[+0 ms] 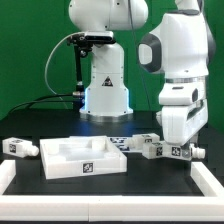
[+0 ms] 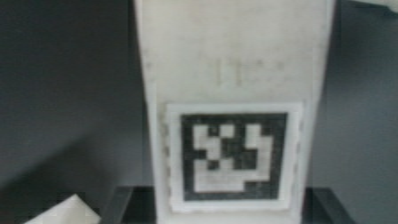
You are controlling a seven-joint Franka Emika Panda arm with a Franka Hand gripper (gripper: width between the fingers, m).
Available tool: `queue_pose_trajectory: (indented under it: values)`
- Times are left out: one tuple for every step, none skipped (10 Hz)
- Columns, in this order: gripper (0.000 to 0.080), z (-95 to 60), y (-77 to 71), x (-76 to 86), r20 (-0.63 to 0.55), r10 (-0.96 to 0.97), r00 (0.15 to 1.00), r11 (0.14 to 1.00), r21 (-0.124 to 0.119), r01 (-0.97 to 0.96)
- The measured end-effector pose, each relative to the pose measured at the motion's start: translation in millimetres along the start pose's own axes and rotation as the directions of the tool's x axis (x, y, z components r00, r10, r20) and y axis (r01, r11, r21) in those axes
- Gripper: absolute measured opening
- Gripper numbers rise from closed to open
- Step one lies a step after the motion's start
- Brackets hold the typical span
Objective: Assemble one leg
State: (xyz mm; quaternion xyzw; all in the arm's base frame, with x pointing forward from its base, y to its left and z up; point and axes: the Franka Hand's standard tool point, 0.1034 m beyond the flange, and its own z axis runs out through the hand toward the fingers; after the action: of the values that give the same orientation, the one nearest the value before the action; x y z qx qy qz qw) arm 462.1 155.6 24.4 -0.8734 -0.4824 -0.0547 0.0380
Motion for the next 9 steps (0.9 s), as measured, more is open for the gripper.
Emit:
queue_pose_trajectory:
  values:
    - [0.0285, 1.1, -3.5, 2.8, -0.006, -0.003, 1.000, 1.000, -0.001, 0.003]
    - [0.0285, 4.7, -16.5, 11.1, -0.020, -0.023, 1.000, 1.000, 0.002, 0.023]
    - [0.0285, 7.3, -25.5, 16.7, -0.027, -0.018, 0.999, 1.000, 0.004, 0.018]
    - [0.0285, 10.4, -28.5, 16.0, -0.023, -0.020, 1.000, 1.000, 0.010, 0.020]
    - [0.0285, 16.1, -30.4, 12.0, -0.016, -0.015, 1.000, 1.000, 0.021, 0.015]
    - [0.0285, 17.6, -30.0, 10.5, -0.016, -0.012, 1.000, 1.000, 0.021, 0.012]
    - [0.0285, 17.6, -30.0, 10.5, -0.017, -0.012, 1.000, 1.000, 0.021, 0.012]
    - [0.0340, 17.6, -30.0, 10.5, -0.017, -0.012, 1.000, 1.000, 0.021, 0.012]
    - [0.0340, 17.8, -30.0, 10.3, -0.016, -0.012, 1.000, 1.000, 0.021, 0.012]
